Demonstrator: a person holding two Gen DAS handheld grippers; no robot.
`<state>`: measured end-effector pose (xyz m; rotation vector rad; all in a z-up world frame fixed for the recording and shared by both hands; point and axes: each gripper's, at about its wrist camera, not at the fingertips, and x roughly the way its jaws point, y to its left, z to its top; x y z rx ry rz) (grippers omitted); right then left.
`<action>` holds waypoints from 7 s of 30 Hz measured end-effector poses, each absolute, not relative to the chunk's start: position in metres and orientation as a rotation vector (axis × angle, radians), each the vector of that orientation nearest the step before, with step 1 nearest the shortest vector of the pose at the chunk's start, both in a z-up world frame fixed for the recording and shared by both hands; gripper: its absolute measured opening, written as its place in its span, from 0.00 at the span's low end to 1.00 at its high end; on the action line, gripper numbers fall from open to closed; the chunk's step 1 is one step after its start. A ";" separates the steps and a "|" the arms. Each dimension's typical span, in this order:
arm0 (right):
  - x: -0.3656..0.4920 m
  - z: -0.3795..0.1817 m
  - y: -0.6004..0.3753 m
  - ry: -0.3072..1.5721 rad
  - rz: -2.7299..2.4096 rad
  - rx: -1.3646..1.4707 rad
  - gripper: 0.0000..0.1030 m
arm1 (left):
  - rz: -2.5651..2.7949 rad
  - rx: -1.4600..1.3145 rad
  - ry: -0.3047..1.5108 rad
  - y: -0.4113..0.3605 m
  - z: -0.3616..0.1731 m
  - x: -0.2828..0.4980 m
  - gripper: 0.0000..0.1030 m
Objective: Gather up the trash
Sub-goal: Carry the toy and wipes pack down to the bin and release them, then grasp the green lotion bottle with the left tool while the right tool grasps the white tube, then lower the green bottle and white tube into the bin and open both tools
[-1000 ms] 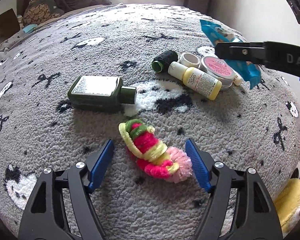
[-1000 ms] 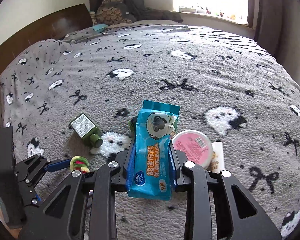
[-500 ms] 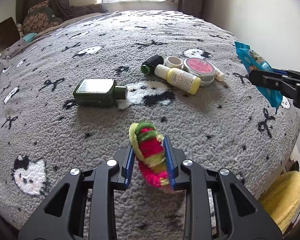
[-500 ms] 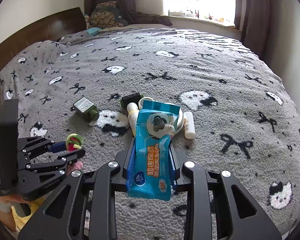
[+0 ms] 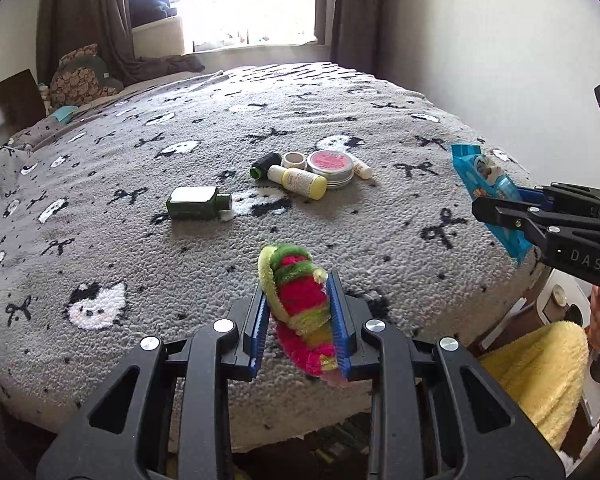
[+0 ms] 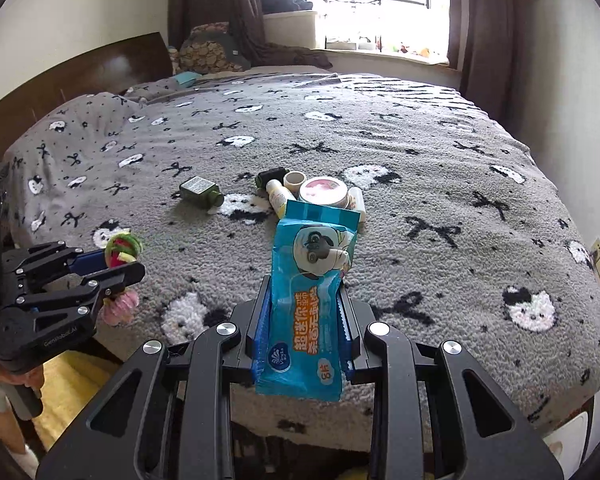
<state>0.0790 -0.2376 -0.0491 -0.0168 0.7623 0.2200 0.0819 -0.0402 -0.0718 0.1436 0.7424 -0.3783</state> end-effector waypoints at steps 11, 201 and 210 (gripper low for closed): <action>0.005 -0.061 -0.235 0.760 0.201 -0.038 0.28 | -0.418 0.155 0.716 -0.045 -0.071 0.012 0.25; 0.007 -0.080 -0.235 0.789 0.170 -0.045 0.20 | -0.288 0.164 0.720 -0.025 -0.083 0.013 0.79; -0.028 -0.135 -0.219 0.958 0.213 -0.027 0.20 | -0.310 0.157 0.855 -0.026 -0.141 -0.019 0.79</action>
